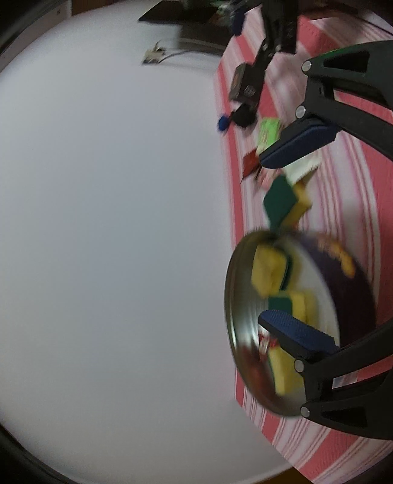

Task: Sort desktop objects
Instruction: 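Move both tools away from the tin toward the black gift box, then grasp the black gift box with the right tool and lift it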

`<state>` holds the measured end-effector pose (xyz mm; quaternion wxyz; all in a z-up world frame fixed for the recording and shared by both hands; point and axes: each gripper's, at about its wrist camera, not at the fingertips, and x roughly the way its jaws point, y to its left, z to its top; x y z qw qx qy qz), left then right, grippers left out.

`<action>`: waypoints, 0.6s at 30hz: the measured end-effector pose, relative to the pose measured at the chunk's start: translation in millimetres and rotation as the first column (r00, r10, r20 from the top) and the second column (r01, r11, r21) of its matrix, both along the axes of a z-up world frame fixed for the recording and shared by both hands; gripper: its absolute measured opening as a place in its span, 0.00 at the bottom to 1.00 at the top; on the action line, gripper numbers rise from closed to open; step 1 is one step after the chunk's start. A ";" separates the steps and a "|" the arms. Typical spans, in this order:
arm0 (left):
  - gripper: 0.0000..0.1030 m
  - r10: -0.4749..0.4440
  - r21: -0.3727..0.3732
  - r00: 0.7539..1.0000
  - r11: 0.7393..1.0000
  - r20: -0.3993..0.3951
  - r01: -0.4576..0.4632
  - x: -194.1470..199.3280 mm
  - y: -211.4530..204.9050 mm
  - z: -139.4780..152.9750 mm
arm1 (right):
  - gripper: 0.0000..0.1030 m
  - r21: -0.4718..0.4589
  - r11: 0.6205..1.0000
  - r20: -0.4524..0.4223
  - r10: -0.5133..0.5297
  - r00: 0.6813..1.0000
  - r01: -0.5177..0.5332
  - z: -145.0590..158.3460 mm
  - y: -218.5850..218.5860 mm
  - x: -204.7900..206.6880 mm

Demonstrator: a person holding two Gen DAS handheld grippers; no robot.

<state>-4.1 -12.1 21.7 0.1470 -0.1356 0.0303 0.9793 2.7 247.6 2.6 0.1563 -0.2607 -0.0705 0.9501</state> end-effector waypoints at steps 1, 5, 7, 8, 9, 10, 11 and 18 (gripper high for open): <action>0.93 -0.019 -0.003 1.000 1.000 0.011 0.019 1.1 7.1 -0.6 | 1.00 0.009 1.000 0.025 0.004 1.000 -0.004 -2.0 10.2 -3.4; 0.93 -0.098 -0.020 0.993 0.995 0.064 0.100 -1.5 37.0 -6.3 | 1.00 0.045 0.998 0.114 0.041 0.993 -0.046 -10.5 50.8 -23.7; 0.93 -0.113 -0.034 0.991 0.993 0.069 0.115 0.3 46.6 -7.1 | 1.00 0.063 0.995 0.158 0.063 0.985 -0.074 -14.4 65.8 -36.5; 0.93 -0.122 -0.043 0.990 0.991 0.070 0.126 0.9 52.6 -7.8 | 1.00 0.058 0.995 0.172 0.076 0.982 -0.087 -15.2 72.7 -42.0; 0.93 -0.129 -0.050 0.989 0.990 0.072 0.133 0.8 56.8 -8.5 | 1.00 0.042 0.994 0.185 0.095 0.978 -0.104 -15.3 80.4 -48.4; 0.93 -0.137 -0.058 0.988 0.988 0.078 0.142 1.0 61.7 -9.4 | 1.00 0.026 0.992 0.196 0.119 0.973 -0.127 -14.9 85.3 -53.2; 0.93 -0.147 -0.065 0.985 0.986 0.086 0.153 -0.4 66.8 -10.0 | 1.00 0.001 0.986 0.220 0.164 0.962 -0.168 -15.4 91.6 -60.8; 0.93 -0.200 -0.058 0.970 0.976 0.135 0.209 -16.4 88.3 -1.5 | 1.00 -0.057 0.943 0.309 0.329 0.893 -0.327 -25.1 111.1 -100.3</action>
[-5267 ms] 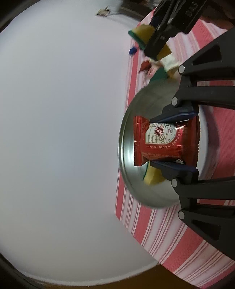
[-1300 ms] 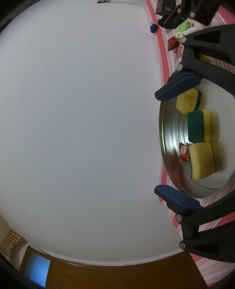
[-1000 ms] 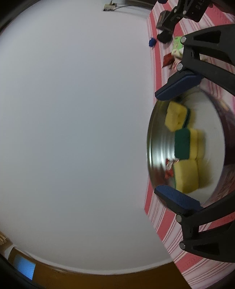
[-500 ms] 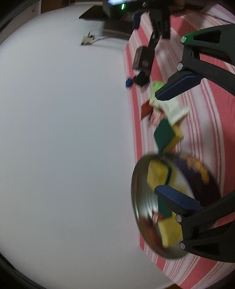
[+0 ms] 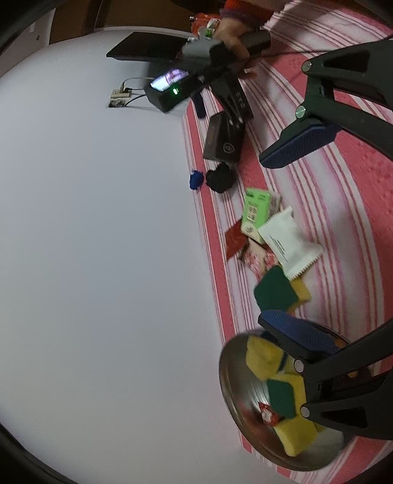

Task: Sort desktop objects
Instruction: 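Grasp the black gift box with the right tool and lift it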

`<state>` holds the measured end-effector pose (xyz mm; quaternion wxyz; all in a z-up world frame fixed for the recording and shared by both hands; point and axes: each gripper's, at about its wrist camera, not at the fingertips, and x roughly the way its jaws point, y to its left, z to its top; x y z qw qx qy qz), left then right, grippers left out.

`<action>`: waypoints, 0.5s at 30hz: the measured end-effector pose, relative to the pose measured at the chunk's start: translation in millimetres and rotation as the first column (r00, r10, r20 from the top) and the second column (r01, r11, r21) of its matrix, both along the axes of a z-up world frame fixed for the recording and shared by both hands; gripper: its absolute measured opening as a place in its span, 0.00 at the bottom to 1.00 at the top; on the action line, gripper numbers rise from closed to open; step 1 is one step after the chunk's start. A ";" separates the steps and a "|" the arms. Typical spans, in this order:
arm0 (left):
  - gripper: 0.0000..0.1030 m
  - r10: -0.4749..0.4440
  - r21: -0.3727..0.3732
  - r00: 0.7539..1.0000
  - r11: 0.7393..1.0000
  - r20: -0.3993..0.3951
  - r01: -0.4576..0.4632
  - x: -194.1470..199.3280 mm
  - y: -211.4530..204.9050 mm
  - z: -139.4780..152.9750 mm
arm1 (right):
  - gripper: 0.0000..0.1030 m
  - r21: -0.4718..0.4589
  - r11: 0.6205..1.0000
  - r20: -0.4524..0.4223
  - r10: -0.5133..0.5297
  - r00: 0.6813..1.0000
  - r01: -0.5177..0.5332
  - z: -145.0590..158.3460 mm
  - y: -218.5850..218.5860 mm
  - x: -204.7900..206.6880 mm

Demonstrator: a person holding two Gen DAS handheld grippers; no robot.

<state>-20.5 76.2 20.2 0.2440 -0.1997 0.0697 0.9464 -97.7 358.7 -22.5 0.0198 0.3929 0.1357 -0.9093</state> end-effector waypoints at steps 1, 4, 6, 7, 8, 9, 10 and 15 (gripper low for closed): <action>0.93 -0.015 0.005 1.000 1.000 0.011 0.015 -3.9 3.1 3.5 | 1.00 -0.020 1.000 0.012 0.014 1.000 -0.014 -1.1 3.8 -4.4; 0.93 -0.043 0.030 0.999 0.999 0.032 0.042 -20.1 14.8 21.6 | 0.93 -0.101 0.994 0.044 0.053 0.998 -0.049 -8.3 10.1 -12.2; 0.93 -0.051 0.043 0.998 0.998 0.034 0.050 -30.2 21.7 31.0 | 0.70 -0.143 0.988 0.086 0.062 0.994 -0.049 -15.4 11.7 -12.8; 0.93 -0.055 0.046 0.998 0.998 0.037 0.053 -37.4 27.2 36.6 | 0.54 -0.205 0.977 0.093 0.083 0.992 -0.063 -15.6 15.5 -9.8; 0.93 -0.060 0.047 0.997 0.997 0.044 0.058 -47.0 34.8 42.7 | 0.55 -0.246 0.967 0.095 0.090 0.991 -0.065 -16.1 18.3 -9.5; 0.93 -0.066 0.048 0.997 0.997 0.050 0.064 -54.2 40.8 47.1 | 0.55 -0.285 0.956 0.092 0.092 0.991 -0.063 -15.2 22.3 -5.2; 0.93 -0.072 0.049 0.996 0.996 0.054 0.070 -63.1 48.9 52.2 | 0.55 -0.310 0.949 0.079 0.091 0.993 -0.063 -13.1 25.9 -0.8; 0.93 -0.090 0.042 0.991 0.995 0.094 0.086 -111.7 105.2 68.5 | 0.55 -0.501 0.866 -0.074 -0.039 0.997 -0.003 8.9 70.3 27.6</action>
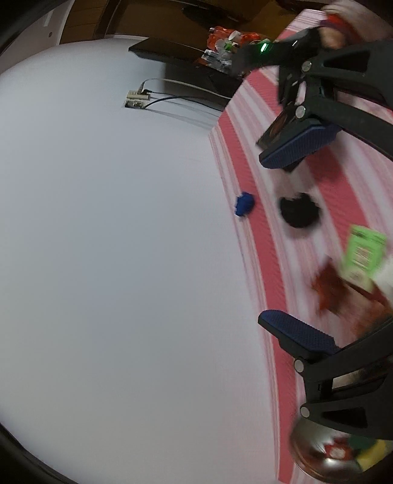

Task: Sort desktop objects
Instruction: 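Grasp the black gift box with the right tool and lift it, then grasp the blue hair tie with the left tool while the right tool holds the black box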

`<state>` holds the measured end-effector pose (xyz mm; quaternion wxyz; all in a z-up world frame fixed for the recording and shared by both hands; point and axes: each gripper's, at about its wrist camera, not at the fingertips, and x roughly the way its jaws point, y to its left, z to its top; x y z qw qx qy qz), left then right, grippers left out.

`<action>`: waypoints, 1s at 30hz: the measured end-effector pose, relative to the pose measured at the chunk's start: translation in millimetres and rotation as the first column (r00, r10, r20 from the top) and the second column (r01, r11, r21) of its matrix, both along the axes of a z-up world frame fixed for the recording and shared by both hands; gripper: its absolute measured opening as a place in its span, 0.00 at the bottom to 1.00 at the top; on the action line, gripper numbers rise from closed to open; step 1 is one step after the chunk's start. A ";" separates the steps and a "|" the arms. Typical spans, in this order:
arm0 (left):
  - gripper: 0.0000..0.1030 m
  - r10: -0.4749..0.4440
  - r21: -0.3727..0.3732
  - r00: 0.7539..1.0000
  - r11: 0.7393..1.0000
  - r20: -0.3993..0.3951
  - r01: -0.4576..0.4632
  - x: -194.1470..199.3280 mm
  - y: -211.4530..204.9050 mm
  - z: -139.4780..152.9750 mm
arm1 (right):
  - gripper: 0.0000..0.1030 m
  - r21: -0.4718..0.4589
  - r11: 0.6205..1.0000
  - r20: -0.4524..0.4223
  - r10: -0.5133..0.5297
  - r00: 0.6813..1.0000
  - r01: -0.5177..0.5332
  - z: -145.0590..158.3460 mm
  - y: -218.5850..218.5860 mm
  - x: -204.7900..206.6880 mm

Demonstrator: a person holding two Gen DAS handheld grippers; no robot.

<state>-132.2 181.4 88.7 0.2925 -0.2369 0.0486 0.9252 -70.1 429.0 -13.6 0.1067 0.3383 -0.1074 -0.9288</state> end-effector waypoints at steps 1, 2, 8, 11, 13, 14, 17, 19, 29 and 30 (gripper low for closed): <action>0.93 -0.005 -0.005 1.000 1.000 0.023 0.005 -11.2 14.1 0.1 | 0.55 -0.004 0.998 -0.022 -0.055 0.998 0.055 3.6 7.6 1.4; 0.93 -0.010 -0.016 0.998 1.000 0.056 0.011 -24.9 31.9 -1.9 | 0.55 -0.002 0.993 -0.053 -0.119 0.992 0.119 6.7 16.5 5.4; 0.93 0.005 -0.110 0.982 0.994 0.190 0.016 -85.0 122.8 -32.8 | 0.55 0.025 0.903 -0.126 -0.423 0.897 0.429 13.9 56.5 22.5; 0.93 0.032 -0.198 0.973 0.980 0.228 0.014 -112.1 169.1 -58.3 | 0.55 -0.025 0.880 -0.126 -0.474 0.871 0.475 15.8 67.4 27.1; 0.93 0.076 -0.257 0.968 0.966 0.239 -0.012 -124.6 186.5 -72.3 | 0.55 -0.051 0.866 -0.114 -0.500 0.858 0.498 15.8 71.4 23.7; 0.93 0.110 -0.291 0.961 0.956 0.252 -0.033 -132.8 195.3 -81.7 | 0.55 -0.058 0.861 -0.111 -0.508 0.854 0.505 16.2 73.1 24.3; 0.93 0.167 -0.312 0.934 0.948 0.315 -0.064 -149.9 205.0 -100.0 | 0.55 -0.080 0.851 -0.105 -0.525 0.845 0.519 18.0 77.6 25.9; 0.93 0.212 -0.336 0.916 0.937 0.341 -0.092 -156.6 205.8 -108.2 | 0.56 -0.102 0.850 -0.096 -0.526 0.845 0.517 18.9 79.2 27.5; 0.42 0.188 -0.327 0.910 0.943 0.370 -0.062 -163.9 195.8 -125.2 | 0.56 -0.066 0.854 -0.102 -0.521 0.848 0.517 23.6 77.0 29.2; 0.41 0.180 -0.327 0.913 0.943 0.366 -0.055 -161.7 195.0 -124.8 | 0.56 -0.066 0.853 -0.102 -0.522 0.847 0.518 23.9 75.8 30.1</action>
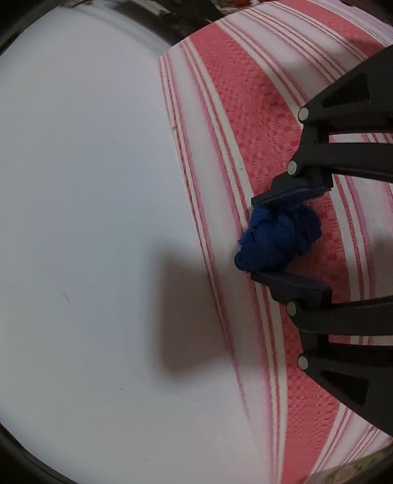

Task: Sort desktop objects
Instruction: 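Grasp the blue hair tie with the left tool while the right tool holds the black box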

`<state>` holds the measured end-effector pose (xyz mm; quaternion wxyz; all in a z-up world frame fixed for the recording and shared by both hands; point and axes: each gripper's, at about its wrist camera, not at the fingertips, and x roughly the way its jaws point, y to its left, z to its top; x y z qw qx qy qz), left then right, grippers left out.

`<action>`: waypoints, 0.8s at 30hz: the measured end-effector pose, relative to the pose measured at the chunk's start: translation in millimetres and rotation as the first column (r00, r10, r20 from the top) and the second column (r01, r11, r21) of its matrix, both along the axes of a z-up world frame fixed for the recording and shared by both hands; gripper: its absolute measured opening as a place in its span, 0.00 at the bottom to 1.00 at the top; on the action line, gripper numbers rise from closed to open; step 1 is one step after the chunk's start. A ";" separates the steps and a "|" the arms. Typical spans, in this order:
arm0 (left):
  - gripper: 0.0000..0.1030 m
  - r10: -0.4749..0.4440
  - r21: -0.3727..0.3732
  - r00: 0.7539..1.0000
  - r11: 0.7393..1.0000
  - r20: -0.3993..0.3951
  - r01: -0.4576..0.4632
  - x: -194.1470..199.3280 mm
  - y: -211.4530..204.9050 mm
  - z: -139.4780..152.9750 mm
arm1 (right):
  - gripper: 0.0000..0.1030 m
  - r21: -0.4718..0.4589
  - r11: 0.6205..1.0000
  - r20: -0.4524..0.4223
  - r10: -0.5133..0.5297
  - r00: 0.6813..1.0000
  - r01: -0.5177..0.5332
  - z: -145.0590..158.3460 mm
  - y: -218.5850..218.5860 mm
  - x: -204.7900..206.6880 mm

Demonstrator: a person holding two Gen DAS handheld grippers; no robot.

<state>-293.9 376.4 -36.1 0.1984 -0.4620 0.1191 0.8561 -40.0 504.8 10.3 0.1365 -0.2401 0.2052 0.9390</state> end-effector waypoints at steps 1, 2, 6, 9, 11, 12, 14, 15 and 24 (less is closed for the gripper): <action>0.40 -0.015 0.021 1.000 1.000 -0.014 0.016 5.0 -3.0 2.3 | 0.56 0.004 1.000 0.000 -0.004 1.000 0.004 -0.8 -3.1 1.5; 0.40 -0.034 0.054 0.999 0.998 -0.043 0.036 12.2 -7.3 7.7 | 0.56 0.014 1.000 0.001 -0.011 1.000 0.011 -0.6 -4.0 2.5; 0.40 -0.102 0.092 0.967 0.988 -0.235 0.127 63.2 -27.6 46.3 | 0.56 0.027 0.999 -0.016 -0.031 0.999 0.032 0.6 -5.8 9.2; 0.41 -0.134 0.107 0.925 0.977 -0.355 0.183 123.7 -63.8 71.3 | 0.56 0.011 1.000 -0.005 -0.029 1.000 0.029 -4.4 -5.5 10.6; 0.41 -0.137 0.113 0.913 0.974 -0.384 0.194 153.3 -88.7 75.9 | 0.56 0.013 0.999 0.012 -0.029 1.000 0.029 -8.8 -6.9 9.3; 0.41 -0.131 0.114 0.909 0.975 -0.395 0.190 170.7 -105.1 76.2 | 0.56 0.015 0.999 0.015 -0.031 0.999 0.031 -10.1 -7.4 8.1; 0.41 -0.115 0.126 0.914 0.976 -0.388 0.176 196.1 -132.5 73.6 | 0.56 0.030 0.999 0.016 -0.036 0.999 0.035 -11.1 -10.5 10.3; 0.41 -0.106 0.132 0.918 0.977 -0.383 0.168 201.1 -135.8 68.6 | 0.56 0.037 0.999 0.010 -0.036 0.999 0.035 -10.2 -13.0 10.9; 0.41 0.007 0.135 0.932 0.990 -0.362 0.045 243.3 -222.3 39.4 | 0.56 0.197 0.967 -0.069 -0.153 0.986 0.164 4.3 -51.8 35.1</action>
